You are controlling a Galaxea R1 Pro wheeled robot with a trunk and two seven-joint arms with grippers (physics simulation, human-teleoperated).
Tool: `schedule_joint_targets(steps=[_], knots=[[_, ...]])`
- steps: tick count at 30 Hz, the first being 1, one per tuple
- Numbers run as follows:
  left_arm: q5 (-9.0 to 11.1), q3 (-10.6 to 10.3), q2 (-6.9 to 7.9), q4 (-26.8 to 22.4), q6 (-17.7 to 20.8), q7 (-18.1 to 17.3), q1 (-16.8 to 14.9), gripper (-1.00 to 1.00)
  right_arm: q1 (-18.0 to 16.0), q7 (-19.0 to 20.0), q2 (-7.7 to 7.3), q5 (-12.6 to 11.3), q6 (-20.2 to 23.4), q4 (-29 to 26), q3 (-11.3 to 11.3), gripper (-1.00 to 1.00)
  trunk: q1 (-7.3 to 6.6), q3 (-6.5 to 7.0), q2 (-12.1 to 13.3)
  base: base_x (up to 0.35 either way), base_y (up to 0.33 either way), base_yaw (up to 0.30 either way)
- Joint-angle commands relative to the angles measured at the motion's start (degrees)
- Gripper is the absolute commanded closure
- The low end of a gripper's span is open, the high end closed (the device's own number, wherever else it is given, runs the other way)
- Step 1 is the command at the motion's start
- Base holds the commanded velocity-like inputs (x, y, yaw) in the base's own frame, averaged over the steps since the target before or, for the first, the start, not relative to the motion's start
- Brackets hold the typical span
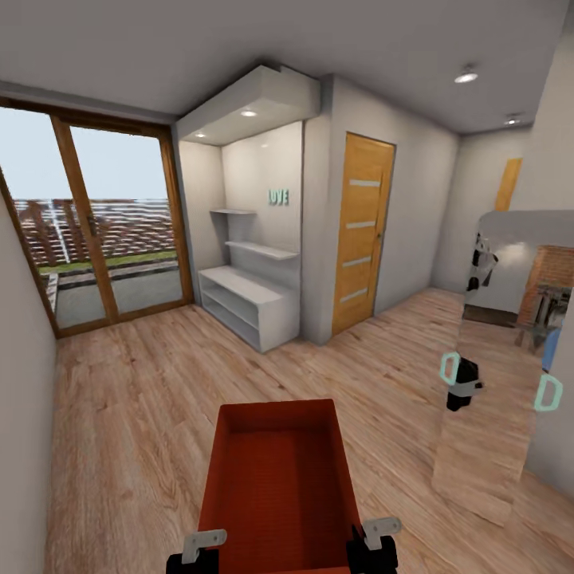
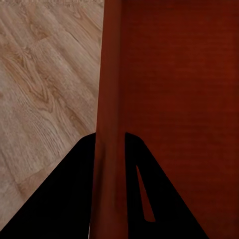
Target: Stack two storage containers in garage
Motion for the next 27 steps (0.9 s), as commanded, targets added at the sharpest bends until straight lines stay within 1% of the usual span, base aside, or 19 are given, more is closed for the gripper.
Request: schedule_joint_targets(steps=[1,16,19,27], knots=[[0.5,-0.9,0.09,0.0,-0.3,0.7,0.0,1.00,-0.1,-0.6,-0.01,0.5,0.0,0.1,0.4,1.00,0.04,-0.08,-0.1,0.336,0.000,0.000],[0.5,-0.8,0.09,0.0,-0.3,0.7,0.0,1.00,-0.2,-0.7,-0.01,0.5,0.1,0.0,0.4,1.00,0.04,-0.08,-0.1,0.336,0.000,-0.011],[0.5,-0.8,0.09,0.0,-0.3,0.7,0.0,1.00,-0.2,-0.7,-0.01,0.5,0.2,0.0,0.4,1.00,0.04,-0.08,-0.1,0.336,0.000,-0.172],[0.5,-0.9,0.09,0.0,-0.4,0.8,0.0,1.00,-0.2,-0.7,-0.01,0.5,0.1,0.0,0.4,1.00,0.04,-0.08,-0.1,0.338,0.000,-0.259]])
